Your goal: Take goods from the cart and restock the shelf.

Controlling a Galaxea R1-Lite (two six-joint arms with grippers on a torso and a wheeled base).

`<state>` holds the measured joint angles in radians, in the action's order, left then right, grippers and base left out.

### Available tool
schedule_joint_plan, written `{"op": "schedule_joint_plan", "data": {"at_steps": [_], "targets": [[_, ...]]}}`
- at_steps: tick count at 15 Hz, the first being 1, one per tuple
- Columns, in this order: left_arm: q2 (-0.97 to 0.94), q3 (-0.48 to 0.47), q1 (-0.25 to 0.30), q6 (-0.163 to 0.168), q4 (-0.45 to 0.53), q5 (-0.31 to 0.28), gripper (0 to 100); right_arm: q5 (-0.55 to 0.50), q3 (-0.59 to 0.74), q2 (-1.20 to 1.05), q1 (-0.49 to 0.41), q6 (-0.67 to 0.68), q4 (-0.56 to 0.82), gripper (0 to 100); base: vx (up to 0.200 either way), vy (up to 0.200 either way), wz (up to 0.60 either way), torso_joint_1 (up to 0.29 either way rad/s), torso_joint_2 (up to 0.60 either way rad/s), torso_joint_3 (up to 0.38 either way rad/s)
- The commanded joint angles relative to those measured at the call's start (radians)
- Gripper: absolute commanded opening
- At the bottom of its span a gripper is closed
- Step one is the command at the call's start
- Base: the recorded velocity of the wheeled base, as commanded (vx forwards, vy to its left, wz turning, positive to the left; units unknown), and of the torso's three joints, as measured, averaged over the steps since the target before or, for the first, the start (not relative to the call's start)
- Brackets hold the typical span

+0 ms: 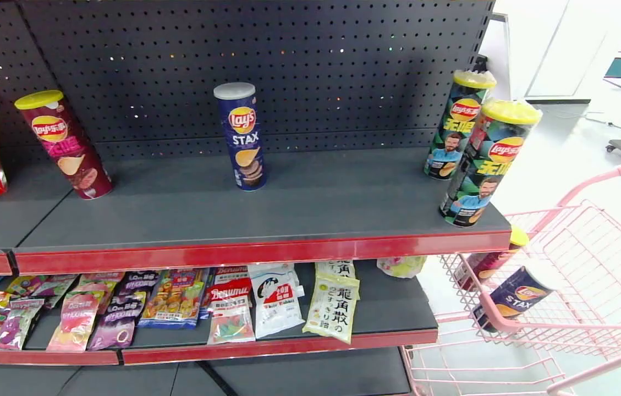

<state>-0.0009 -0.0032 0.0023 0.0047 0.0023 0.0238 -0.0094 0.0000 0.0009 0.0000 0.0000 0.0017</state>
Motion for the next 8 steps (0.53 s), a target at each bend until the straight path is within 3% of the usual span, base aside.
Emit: {"op": "schedule_joint_plan", "data": {"at_steps": [1,8], "targets": [[0.001,0.000,0.001,0.000,0.001,0.001,100,0.000,0.000,0.001,0.000,0.000,0.000,100,0.000,-0.200,0.00,0.007,0.00,0.007],[0.001,0.000,0.001,0.000,0.001,0.001,100,-0.001,0.000,0.001,0.000,0.000,0.000,100,0.000,-0.200,0.00,0.001,0.00,0.002]]}}
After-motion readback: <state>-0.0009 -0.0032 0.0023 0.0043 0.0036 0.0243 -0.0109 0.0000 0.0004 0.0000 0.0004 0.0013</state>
